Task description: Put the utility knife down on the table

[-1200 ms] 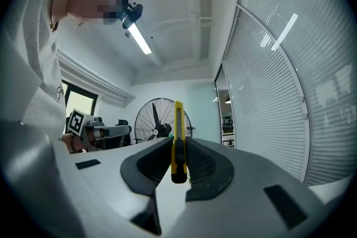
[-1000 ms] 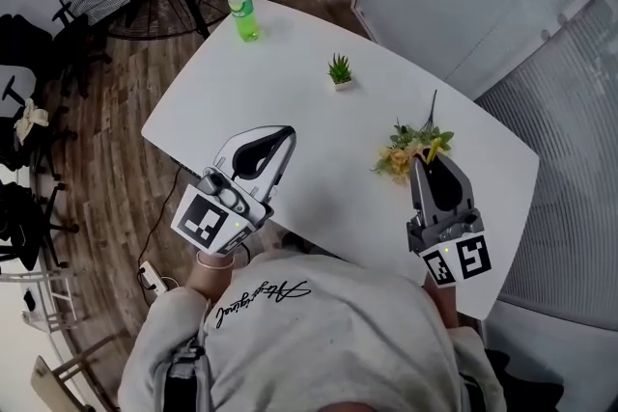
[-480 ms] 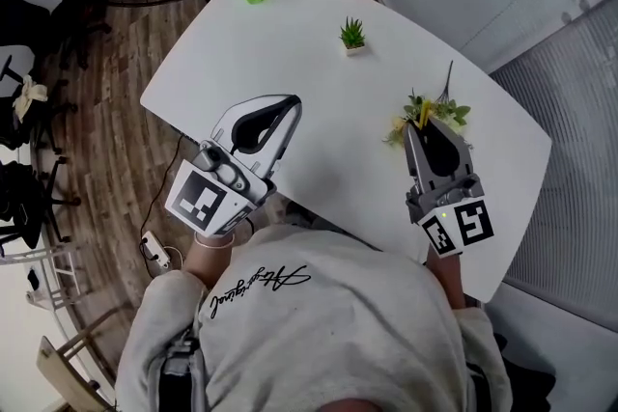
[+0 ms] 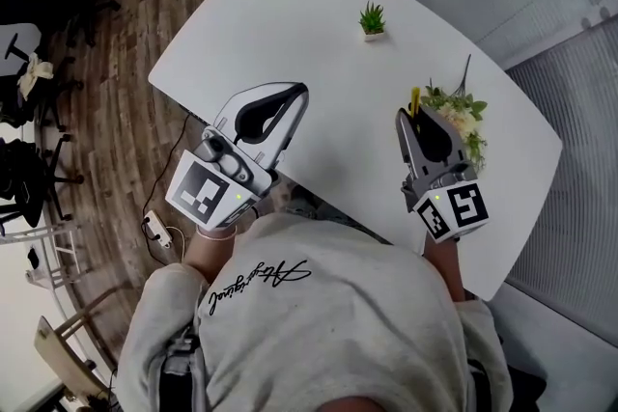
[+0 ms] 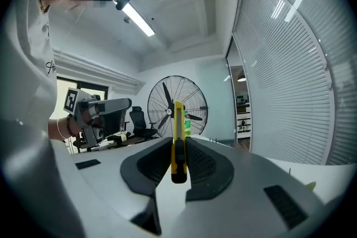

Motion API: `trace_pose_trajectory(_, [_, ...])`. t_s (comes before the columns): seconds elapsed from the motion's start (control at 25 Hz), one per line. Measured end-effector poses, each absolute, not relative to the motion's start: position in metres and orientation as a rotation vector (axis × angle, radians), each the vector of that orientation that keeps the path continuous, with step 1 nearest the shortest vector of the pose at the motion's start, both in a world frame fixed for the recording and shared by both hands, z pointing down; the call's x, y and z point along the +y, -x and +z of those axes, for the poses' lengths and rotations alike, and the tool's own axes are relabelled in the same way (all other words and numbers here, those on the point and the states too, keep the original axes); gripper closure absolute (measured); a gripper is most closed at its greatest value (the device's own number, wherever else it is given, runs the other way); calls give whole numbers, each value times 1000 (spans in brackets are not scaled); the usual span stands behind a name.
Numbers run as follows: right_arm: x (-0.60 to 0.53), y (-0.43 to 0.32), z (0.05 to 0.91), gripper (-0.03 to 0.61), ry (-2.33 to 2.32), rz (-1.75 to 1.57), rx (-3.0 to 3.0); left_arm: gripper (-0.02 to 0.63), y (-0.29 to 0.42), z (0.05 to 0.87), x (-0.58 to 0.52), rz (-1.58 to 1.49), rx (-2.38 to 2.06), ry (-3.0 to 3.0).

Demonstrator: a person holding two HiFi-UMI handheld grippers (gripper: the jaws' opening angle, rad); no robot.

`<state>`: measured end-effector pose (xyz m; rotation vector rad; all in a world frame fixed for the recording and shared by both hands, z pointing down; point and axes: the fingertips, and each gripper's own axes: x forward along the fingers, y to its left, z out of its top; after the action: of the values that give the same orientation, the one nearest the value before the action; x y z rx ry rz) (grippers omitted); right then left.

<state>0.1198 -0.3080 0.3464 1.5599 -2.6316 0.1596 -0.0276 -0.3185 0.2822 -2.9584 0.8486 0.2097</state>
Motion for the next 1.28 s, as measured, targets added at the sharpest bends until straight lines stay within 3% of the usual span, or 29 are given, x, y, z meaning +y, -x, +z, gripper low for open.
trace_pose_trajectory(1.28, [-328,-84,451,509,-1364,418,-2517,615,55,283,-313,198,965,2927])
